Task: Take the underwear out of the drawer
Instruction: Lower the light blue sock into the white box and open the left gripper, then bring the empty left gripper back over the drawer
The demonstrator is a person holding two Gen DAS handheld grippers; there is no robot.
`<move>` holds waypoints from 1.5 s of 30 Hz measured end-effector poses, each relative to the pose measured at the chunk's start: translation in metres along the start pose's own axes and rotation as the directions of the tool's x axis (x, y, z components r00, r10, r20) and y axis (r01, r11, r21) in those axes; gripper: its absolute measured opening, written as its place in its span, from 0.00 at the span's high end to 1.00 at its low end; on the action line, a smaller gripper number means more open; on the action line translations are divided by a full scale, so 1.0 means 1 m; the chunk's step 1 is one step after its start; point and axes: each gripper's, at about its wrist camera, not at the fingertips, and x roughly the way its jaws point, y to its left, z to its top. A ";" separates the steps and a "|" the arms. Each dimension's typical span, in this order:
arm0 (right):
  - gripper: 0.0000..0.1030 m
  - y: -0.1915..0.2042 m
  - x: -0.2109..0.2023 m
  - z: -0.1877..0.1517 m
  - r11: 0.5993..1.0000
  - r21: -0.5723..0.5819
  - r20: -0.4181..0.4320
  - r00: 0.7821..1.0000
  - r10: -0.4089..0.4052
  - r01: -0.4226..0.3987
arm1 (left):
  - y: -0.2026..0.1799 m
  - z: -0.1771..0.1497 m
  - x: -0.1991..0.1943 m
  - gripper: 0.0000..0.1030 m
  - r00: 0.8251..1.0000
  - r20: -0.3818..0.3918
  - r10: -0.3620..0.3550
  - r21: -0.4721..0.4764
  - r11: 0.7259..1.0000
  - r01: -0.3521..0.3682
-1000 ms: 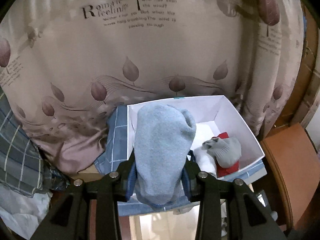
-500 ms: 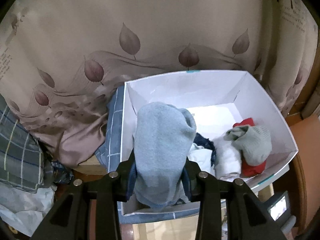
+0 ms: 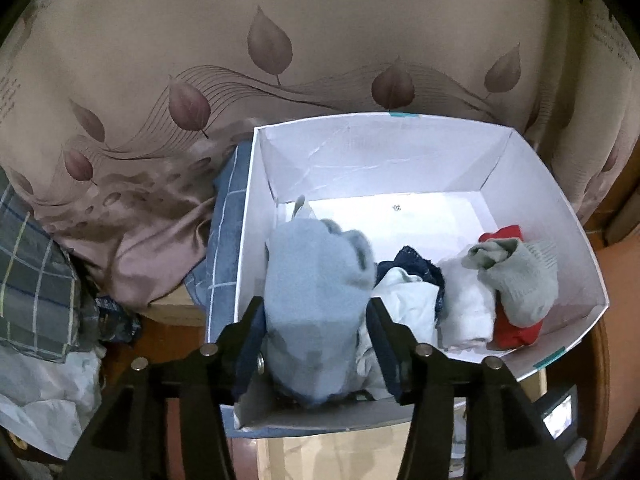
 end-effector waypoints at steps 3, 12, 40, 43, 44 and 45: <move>0.46 0.000 0.000 0.000 1.000 0.000 0.000 1.000 0.000 0.000 | 0.002 0.001 -0.008 0.48 1.000 0.018 -0.014 -0.008 1.000 0.014; 0.46 0.000 0.000 0.000 1.000 -0.001 0.000 1.000 0.000 0.000 | 0.002 -0.010 -0.044 0.48 0.987 0.157 -0.033 -0.023 0.999 0.037; 0.46 -0.002 0.000 -0.001 1.000 -0.005 -0.002 1.000 -0.003 0.003 | -0.010 -0.137 -0.043 0.48 0.997 0.065 -0.049 -0.051 0.997 0.053; 0.46 -0.001 0.000 -0.001 1.000 -0.007 -0.005 1.000 -0.005 0.005 | -0.010 -0.149 -0.037 0.48 0.997 0.049 -0.062 -0.080 0.995 0.066; 0.46 -0.001 0.000 -0.001 1.000 -0.008 -0.005 1.000 -0.007 0.007 | -0.011 -0.153 -0.035 0.48 0.997 0.047 -0.062 -0.087 0.994 0.066; 0.46 -0.001 0.000 -0.002 1.000 -0.008 -0.004 1.000 -0.008 0.008 | -0.011 -0.158 -0.033 0.48 0.997 0.045 -0.064 -0.093 0.993 0.068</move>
